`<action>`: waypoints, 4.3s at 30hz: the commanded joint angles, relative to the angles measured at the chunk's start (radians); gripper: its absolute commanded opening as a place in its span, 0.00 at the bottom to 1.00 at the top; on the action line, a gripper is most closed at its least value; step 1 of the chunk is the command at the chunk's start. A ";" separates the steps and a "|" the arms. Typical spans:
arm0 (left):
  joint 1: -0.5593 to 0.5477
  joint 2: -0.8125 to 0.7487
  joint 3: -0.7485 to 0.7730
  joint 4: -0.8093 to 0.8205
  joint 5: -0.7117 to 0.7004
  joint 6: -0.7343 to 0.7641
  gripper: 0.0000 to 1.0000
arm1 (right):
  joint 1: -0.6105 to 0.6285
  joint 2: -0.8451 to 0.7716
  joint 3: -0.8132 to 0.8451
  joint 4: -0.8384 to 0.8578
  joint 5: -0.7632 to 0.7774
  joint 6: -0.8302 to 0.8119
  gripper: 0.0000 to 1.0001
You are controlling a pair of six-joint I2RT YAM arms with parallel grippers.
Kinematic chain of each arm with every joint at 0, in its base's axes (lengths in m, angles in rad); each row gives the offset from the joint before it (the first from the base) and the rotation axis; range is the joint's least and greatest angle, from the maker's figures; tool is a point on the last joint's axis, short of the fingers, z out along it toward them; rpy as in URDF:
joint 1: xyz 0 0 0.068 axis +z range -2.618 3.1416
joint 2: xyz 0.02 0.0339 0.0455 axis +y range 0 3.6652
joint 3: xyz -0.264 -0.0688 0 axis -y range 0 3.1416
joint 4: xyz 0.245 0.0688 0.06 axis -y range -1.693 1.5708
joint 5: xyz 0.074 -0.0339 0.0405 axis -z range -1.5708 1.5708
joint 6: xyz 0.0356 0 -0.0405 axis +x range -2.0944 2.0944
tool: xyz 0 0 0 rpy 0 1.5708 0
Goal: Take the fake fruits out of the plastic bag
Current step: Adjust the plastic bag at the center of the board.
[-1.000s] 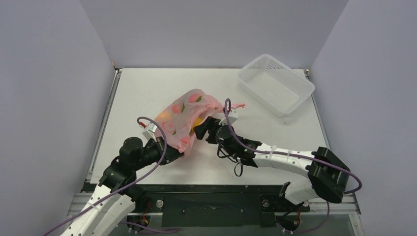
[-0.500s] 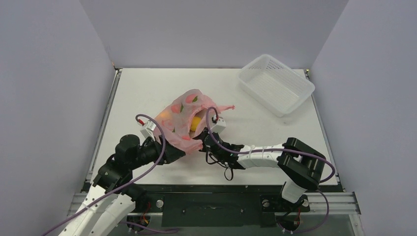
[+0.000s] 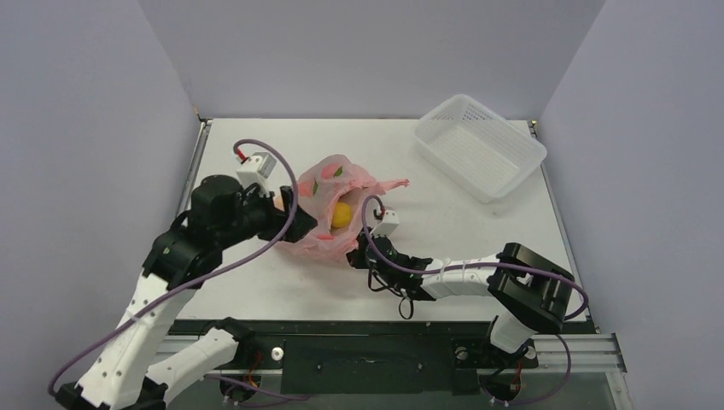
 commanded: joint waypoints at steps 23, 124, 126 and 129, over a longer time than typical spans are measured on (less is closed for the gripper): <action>0.007 0.779 0.082 0.388 -0.282 0.223 0.00 | 0.008 -0.112 -0.049 0.073 0.021 -0.025 0.00; -0.103 -0.282 -0.496 0.243 0.107 -0.416 0.97 | 0.052 -0.475 0.004 -0.252 -0.120 -0.345 0.48; -0.166 -0.251 -0.463 0.221 0.039 -0.457 0.97 | 0.039 -0.497 -0.013 -0.266 -0.087 -0.324 0.54; -0.285 -0.208 -0.425 0.214 -0.076 -0.521 0.97 | 0.023 -0.508 0.005 -0.325 -0.048 -0.348 0.59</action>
